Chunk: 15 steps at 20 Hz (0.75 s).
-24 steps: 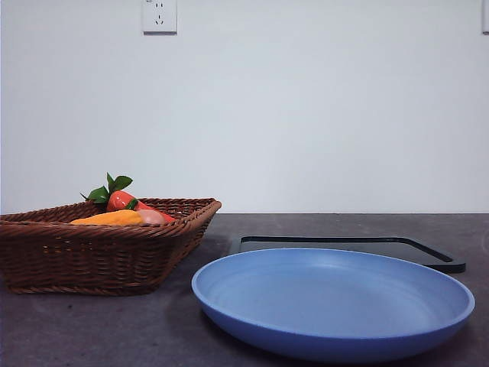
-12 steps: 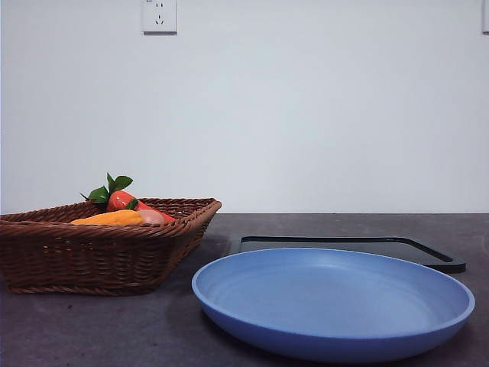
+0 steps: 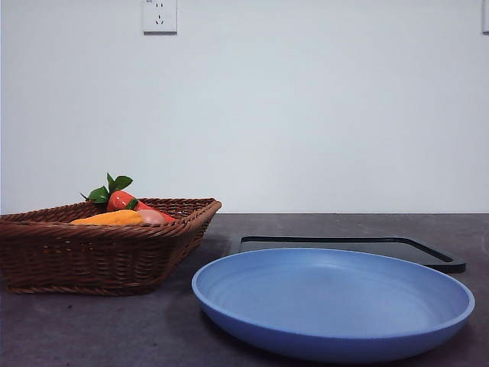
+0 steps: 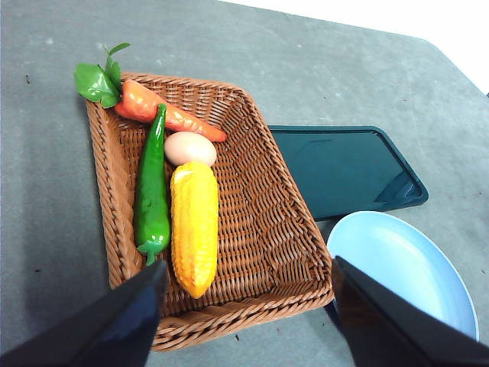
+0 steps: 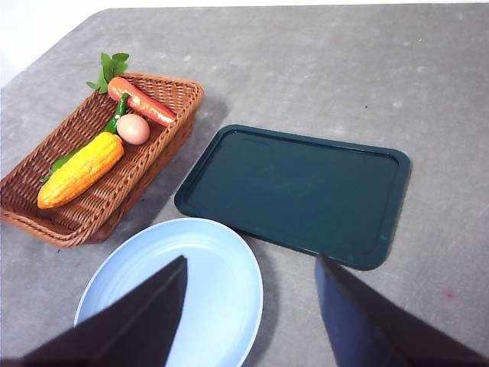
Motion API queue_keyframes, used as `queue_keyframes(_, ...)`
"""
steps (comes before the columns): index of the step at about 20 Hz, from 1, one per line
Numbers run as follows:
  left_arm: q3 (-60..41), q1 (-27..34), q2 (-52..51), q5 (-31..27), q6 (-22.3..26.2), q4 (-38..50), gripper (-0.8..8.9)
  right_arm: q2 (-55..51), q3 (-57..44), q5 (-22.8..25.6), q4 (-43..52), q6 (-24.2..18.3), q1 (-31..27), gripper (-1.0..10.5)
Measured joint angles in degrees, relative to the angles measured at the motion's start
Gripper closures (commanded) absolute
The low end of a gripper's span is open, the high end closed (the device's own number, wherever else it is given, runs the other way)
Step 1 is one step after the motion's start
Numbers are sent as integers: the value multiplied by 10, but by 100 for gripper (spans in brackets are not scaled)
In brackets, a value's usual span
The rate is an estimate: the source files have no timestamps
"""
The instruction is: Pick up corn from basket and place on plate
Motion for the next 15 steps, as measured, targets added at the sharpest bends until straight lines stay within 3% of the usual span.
queue_keyframes(5,0,0,0,0,0,0,458,72,0,-32,1,20,3,664)
queue_keyframes(15,0,0,0,0,0,0,458,343,1,-27,55,29,81,664)
